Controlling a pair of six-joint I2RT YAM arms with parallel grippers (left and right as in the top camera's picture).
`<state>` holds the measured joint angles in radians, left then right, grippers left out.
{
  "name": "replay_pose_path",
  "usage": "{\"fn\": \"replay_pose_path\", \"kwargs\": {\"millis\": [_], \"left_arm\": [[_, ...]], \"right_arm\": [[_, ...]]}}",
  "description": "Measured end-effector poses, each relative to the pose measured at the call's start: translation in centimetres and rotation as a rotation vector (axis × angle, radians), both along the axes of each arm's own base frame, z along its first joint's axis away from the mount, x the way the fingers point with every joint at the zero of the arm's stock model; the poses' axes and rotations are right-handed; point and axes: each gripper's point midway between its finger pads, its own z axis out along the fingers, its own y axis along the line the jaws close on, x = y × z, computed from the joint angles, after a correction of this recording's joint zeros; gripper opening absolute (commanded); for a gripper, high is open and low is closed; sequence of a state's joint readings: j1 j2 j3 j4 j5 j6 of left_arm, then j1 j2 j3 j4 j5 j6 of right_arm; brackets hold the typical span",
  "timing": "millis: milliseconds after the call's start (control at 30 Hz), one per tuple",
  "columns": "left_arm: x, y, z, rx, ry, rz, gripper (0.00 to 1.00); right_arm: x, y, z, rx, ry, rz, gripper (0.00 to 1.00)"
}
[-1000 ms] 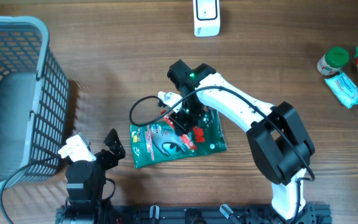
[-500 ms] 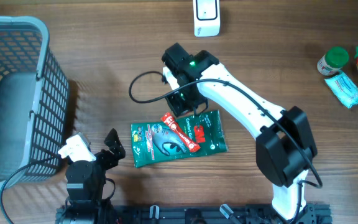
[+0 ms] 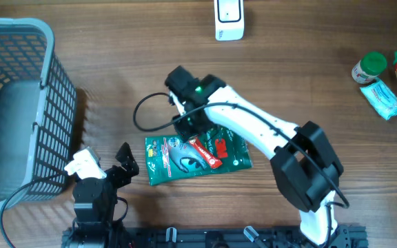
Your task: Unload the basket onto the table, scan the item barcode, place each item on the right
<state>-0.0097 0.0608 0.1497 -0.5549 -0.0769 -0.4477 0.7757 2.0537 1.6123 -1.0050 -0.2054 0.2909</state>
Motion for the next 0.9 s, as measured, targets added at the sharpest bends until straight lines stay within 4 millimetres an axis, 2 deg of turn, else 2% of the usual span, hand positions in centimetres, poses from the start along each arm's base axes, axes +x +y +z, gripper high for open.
{"fn": "replay_pose_path", "kwargs": {"millis": [67,233,400,500,633,800,900], "left_arm": [[0.0,0.0,0.0,0.000,0.000,0.000,1.00],[0.0,0.0,0.0,0.000,0.000,0.000,1.00],[0.0,0.0,0.0,0.000,0.000,0.000,1.00],[0.0,0.0,0.0,0.000,0.000,0.000,1.00],[0.0,0.0,0.0,0.000,0.000,0.000,1.00],[0.0,0.0,0.0,0.000,0.000,0.000,1.00],[0.0,0.0,0.0,0.000,0.000,0.000,1.00]], "right_arm": [[0.0,0.0,-0.3,-0.026,-0.001,-0.060,0.04],[1.1,0.3,-1.2,-0.038,0.073,-0.537,0.04],[0.3,-0.3,-1.3,-0.093,0.197,-0.990,0.04],[-0.4,-0.9,-1.4,-0.140,0.248,-1.176,0.04],[-0.3,-1.0,-1.4,-0.142,0.264,-1.295,0.04],[-0.1,-0.9,-1.5,-0.141,0.268,-1.355,0.04],[-0.1,-0.9,-3.1,-0.170,0.274,-1.364,0.04]]}}
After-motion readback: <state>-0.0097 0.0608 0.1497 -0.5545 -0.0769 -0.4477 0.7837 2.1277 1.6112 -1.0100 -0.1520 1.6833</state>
